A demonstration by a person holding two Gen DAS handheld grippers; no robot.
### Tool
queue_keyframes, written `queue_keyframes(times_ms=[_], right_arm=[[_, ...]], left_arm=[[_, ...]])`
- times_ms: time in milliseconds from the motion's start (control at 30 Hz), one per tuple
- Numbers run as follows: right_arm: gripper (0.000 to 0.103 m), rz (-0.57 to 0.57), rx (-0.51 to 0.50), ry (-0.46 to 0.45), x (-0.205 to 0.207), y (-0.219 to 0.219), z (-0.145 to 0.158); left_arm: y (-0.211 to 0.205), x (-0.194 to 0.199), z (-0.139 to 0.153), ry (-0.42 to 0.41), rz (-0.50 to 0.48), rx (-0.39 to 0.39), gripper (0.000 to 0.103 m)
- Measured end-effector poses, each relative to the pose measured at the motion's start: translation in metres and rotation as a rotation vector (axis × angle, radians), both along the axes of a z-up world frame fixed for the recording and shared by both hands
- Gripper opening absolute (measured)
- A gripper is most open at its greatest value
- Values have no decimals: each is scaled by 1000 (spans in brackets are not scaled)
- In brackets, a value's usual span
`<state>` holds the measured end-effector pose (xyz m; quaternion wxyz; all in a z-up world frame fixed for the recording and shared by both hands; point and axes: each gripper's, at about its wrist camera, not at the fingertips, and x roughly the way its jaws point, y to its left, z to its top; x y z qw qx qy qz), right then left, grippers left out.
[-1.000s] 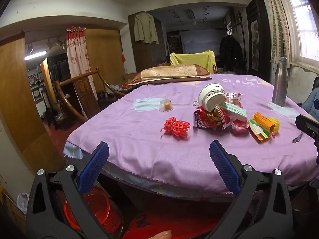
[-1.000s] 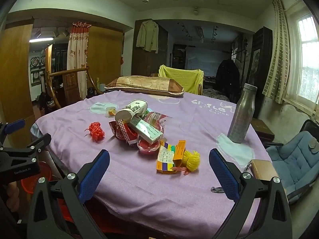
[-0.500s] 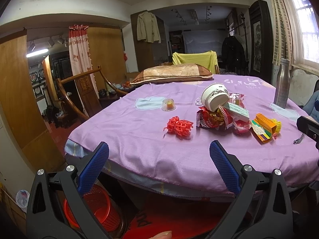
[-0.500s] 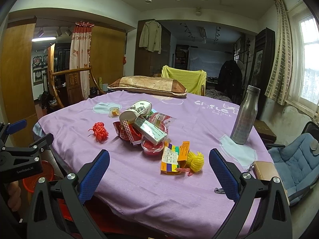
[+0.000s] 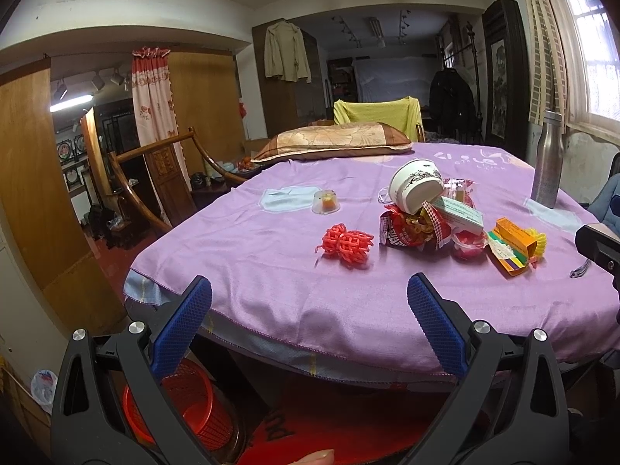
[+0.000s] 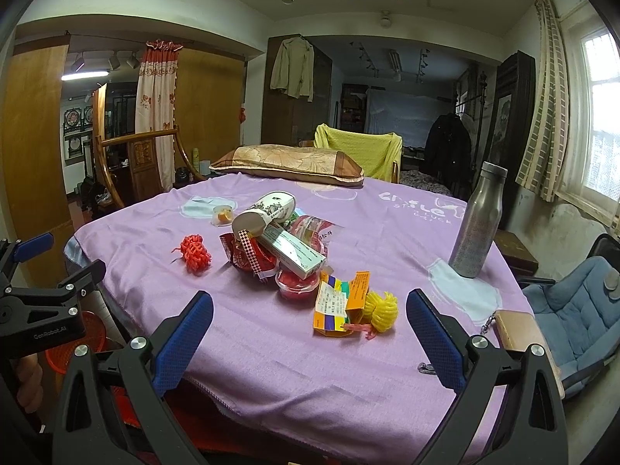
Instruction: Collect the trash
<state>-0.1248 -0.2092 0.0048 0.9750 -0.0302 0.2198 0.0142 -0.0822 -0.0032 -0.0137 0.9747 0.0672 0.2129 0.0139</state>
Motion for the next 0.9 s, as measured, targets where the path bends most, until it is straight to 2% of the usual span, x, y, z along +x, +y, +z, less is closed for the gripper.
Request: queue_keyframes(times_ms=[900], right_arm=[[98,0,3,5,0,0,-2]], left_arm=[[-1,-1,-2,4,-3,-1,96]])
